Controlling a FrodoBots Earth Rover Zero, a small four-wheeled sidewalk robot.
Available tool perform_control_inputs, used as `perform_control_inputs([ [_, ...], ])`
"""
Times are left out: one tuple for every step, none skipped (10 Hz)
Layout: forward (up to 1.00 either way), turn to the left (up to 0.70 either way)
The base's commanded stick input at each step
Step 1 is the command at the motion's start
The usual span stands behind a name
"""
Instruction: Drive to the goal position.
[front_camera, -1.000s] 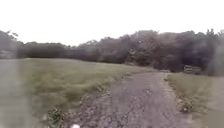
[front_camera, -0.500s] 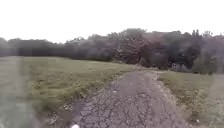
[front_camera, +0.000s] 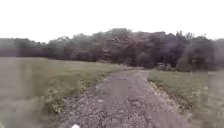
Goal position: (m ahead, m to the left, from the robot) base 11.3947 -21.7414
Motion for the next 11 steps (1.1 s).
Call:
perform_control_inputs([
  [0.85,0.00],
  [0.85,0.00],
  [0.85,0.00],
  [0.85,0.00],
  [0.85,0.00],
  [0.85,0.00],
  [0.85,0.00],
  [0.85,0.00],
  [0.85,0.00],
  [0.85,0.00],
  [0.85,0.00],
])
